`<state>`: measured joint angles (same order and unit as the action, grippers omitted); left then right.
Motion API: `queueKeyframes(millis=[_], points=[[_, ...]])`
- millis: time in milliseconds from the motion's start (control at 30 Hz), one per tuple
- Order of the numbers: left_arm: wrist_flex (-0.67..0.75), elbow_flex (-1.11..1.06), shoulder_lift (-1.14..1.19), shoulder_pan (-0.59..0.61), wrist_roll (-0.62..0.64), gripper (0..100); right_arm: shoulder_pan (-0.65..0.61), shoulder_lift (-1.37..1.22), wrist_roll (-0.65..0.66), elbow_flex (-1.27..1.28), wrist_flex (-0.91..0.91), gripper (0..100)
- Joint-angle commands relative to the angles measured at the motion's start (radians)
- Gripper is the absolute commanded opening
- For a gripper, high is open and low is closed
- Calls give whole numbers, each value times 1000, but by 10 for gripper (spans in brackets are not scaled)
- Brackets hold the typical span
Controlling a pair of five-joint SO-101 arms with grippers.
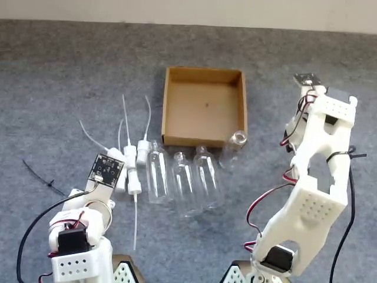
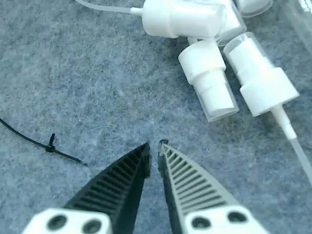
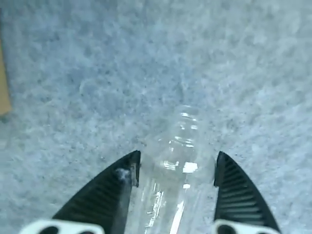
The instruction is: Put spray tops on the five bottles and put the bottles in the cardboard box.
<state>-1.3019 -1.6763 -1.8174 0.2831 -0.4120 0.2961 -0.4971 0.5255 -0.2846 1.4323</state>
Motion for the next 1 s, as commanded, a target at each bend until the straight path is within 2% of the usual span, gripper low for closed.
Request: queueKeyframes(millis=[0,267,467,633,700,833,967], points=[[18,-19,-12,10,-8,46,4,15,-29,-7,8,203],[18,-19,-12,10,-8,46,8,13,-26,39,-1,187],[21,-19,-12,10,-8,48,13,13,-26,122,-71,85],[28,-19,-12,13,-8,50,15,25,-32,120,-50,10],[52,-19,-12,15,-15,50,19,54,-34,85,-19,3],[143,-19,-12,77,-137,48,24,182,-34,21,8,3],[232,19,-12,165,-121,49,24,348,-34,47,7,3]])
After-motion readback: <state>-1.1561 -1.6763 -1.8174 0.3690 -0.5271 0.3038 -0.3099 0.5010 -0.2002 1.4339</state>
